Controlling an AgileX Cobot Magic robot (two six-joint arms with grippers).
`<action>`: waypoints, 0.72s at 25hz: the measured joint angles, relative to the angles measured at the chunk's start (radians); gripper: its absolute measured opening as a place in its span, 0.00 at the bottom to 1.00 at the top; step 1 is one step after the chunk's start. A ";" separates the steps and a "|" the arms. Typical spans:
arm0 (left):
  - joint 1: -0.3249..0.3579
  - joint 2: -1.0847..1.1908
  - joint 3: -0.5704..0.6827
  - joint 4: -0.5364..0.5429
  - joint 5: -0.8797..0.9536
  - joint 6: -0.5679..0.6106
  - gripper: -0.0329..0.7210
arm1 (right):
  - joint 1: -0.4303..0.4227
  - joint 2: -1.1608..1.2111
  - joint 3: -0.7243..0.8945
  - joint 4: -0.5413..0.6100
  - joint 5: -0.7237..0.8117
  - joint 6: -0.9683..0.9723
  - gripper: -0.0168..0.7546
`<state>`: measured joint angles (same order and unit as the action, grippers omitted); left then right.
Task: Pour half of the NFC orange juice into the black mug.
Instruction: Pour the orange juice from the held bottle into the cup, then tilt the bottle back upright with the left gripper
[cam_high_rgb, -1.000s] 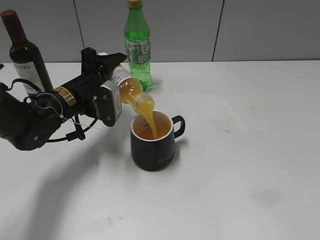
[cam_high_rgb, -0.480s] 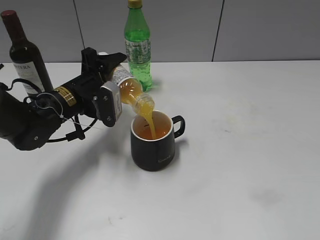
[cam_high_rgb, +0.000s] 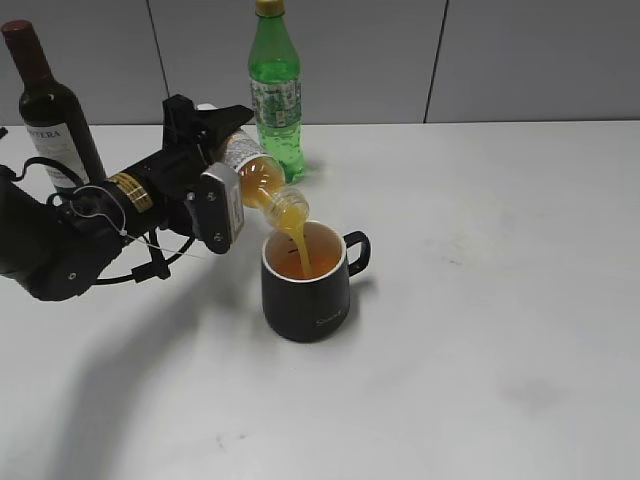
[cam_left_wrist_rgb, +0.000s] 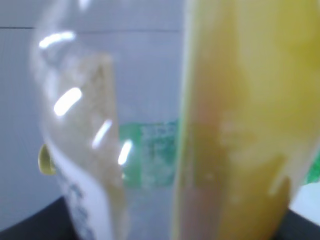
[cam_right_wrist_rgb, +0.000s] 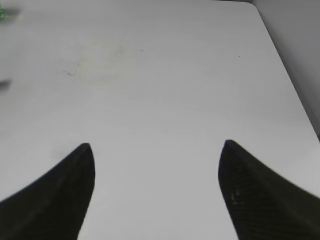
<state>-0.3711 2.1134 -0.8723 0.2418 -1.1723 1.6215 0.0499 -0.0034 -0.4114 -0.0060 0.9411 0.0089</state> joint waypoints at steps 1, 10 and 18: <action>0.000 0.000 0.000 0.000 0.000 0.000 0.66 | 0.000 0.000 0.000 0.000 0.000 0.000 0.78; 0.000 0.000 0.000 -0.002 -0.001 0.000 0.66 | 0.000 0.000 0.000 0.000 0.000 0.000 0.78; 0.000 0.000 -0.001 -0.011 -0.006 -0.046 0.66 | 0.000 0.000 0.000 0.000 0.000 0.000 0.78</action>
<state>-0.3711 2.1134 -0.8735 0.2312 -1.1787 1.5758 0.0499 -0.0034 -0.4114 -0.0060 0.9411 0.0089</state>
